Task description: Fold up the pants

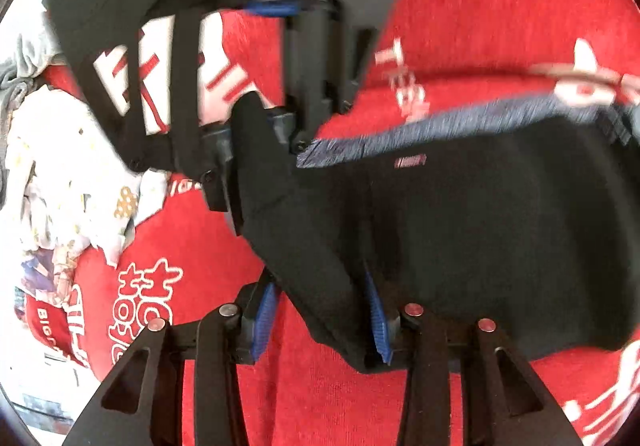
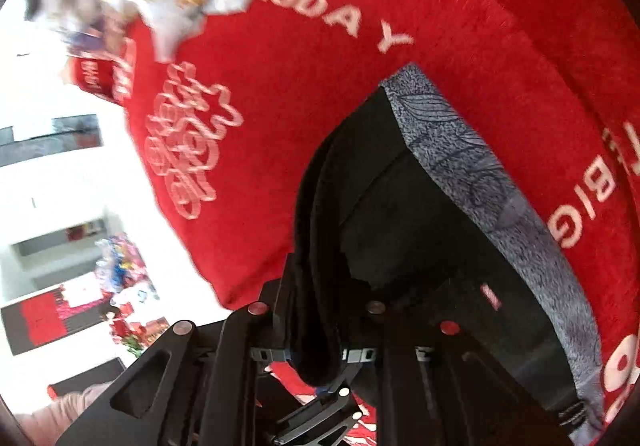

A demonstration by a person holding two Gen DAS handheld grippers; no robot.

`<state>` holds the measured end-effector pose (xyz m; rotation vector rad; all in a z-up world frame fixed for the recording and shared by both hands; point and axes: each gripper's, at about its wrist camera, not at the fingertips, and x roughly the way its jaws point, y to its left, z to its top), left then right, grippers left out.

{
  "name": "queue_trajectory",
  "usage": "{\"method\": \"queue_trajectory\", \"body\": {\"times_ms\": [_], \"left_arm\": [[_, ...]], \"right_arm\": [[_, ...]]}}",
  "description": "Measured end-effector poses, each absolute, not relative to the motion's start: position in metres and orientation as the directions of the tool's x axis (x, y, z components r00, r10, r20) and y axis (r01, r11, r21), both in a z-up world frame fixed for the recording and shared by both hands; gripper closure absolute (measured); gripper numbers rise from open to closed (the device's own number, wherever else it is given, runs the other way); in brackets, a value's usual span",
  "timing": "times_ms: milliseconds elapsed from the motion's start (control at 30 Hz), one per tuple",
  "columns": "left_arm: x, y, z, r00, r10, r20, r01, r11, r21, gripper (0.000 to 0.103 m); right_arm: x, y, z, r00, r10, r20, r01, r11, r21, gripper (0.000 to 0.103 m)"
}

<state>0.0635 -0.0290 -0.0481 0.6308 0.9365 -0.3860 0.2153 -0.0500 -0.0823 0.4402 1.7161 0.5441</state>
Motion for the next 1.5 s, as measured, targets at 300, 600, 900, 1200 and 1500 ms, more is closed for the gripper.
{"method": "queue_trajectory", "body": {"times_ms": [300, 600, 900, 1200, 1500], "left_arm": [[0.036, -0.076, 0.044, 0.580, -0.210, -0.787, 0.616, 0.745, 0.255, 0.061], [-0.030, -0.179, 0.091, 0.543, -0.388, -0.745, 0.750, 0.623, 0.223, 0.061], [-0.116, -0.285, 0.058, 0.417, -0.445, -0.793, 0.880, 0.415, 0.229, 0.061], [-0.192, -0.346, -0.010, 0.315, -0.389, -0.866, 0.937, 0.271, 0.219, 0.061], [-0.213, -0.346, -0.021, 0.284, -0.343, -0.895, 0.951, 0.219, 0.218, 0.045]], "right_arm": [[0.156, -0.158, 0.007, 0.104, 0.746, -0.658, 0.096, 0.650, 0.753, 0.085], [0.047, -0.282, 0.054, 0.374, 0.704, -0.604, 0.158, 0.594, 0.789, 0.084], [-0.078, -0.399, 0.023, 0.506, 0.584, -0.635, 0.343, 0.539, 0.769, 0.084], [-0.156, -0.451, -0.059, 0.516, 0.540, -0.665, 0.509, 0.431, 0.745, 0.084], [-0.190, -0.458, -0.082, 0.500, 0.507, -0.702, 0.564, 0.424, 0.708, 0.085]]}}
